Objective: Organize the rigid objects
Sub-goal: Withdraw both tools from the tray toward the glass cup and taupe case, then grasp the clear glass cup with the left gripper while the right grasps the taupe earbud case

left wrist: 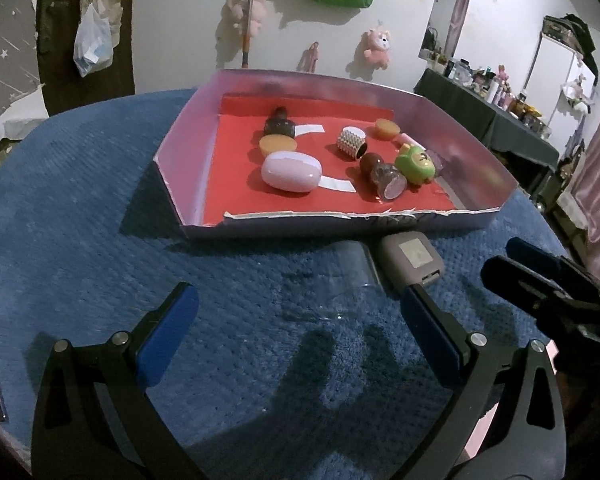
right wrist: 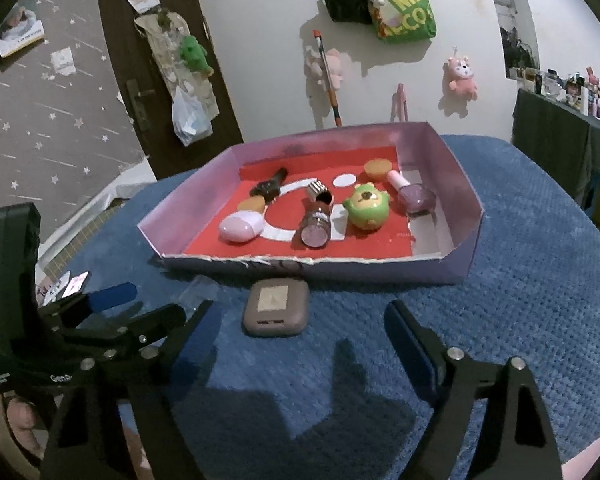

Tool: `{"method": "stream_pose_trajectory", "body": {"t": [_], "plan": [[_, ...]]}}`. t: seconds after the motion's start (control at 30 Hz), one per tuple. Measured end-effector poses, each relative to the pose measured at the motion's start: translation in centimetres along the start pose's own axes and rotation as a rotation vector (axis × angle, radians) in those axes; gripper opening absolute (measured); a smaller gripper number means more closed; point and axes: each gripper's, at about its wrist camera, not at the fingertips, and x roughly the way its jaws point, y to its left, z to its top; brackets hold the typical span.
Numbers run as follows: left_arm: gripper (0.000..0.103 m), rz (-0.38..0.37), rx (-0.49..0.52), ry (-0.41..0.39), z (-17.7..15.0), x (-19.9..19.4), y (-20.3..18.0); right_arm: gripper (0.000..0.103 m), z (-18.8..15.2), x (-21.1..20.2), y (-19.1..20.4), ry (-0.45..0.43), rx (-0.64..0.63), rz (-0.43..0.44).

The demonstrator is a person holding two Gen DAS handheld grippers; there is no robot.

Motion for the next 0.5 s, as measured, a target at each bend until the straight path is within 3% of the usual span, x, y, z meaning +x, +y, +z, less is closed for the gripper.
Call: {"method": "stream_pose_trajectory", "body": {"t": [0.5], "plan": [[0.103, 0.028, -0.019, 0.060, 0.2, 3.0, -0.2, 0.081, -0.4, 2.1, -0.5, 0.057, -0.006, -0.020]]}}
